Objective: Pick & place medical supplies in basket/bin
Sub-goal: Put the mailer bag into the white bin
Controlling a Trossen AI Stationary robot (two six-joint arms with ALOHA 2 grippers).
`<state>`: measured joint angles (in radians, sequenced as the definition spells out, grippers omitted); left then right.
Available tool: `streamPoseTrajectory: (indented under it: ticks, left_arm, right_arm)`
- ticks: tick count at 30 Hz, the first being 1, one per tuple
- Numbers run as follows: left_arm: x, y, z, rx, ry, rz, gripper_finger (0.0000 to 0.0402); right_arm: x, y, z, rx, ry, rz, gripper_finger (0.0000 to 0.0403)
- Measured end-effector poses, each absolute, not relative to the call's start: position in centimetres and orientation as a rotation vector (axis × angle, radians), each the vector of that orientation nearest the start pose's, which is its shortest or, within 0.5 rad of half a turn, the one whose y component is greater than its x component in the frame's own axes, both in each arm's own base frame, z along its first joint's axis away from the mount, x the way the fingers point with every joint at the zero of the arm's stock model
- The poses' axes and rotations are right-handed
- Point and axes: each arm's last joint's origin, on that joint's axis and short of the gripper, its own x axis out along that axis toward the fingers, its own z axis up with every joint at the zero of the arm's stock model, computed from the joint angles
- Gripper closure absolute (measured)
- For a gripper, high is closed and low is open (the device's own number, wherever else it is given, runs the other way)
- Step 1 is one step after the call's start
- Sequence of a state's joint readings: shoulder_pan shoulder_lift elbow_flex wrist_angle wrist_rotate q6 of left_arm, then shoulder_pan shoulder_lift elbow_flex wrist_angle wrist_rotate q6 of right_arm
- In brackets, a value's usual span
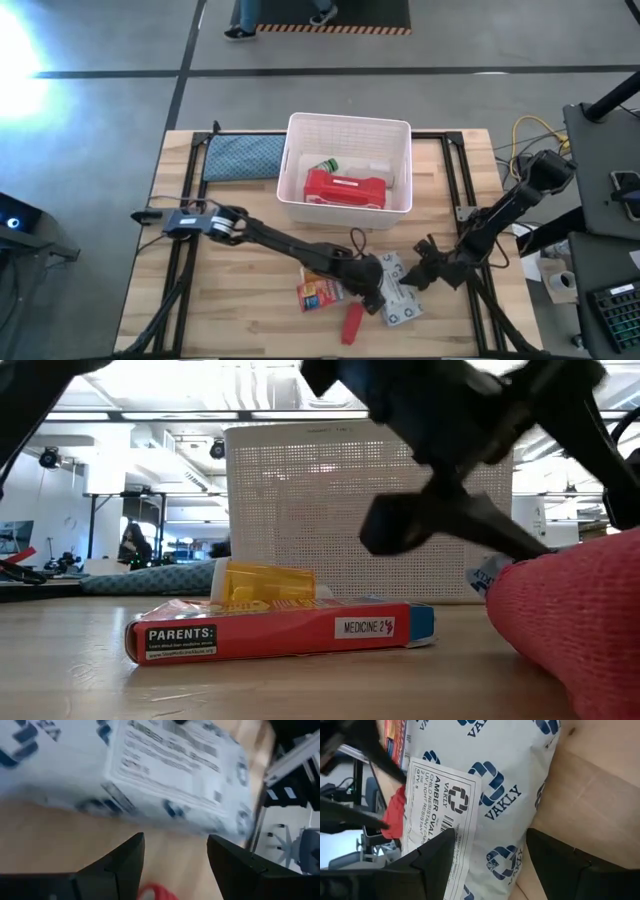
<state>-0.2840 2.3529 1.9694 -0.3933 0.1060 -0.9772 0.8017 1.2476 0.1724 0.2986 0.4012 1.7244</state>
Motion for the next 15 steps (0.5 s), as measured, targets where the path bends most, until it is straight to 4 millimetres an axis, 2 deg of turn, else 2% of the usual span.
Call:
streamPoseTrajectory:
  ticks: [6,15]
  left_arm:
    - [51.0,-14.7,17.0,-0.848,0.911,0.056,0.0206]
    - [50.2,-14.5,15.0,-0.85,0.986,0.064,0.0206]
  right_arm:
    - [13.7,12.3,11.1,1.129,0.717,-0.213,0.0165]
    - [15.9,14.8,15.0,1.057,0.723,-0.03,0.0165]
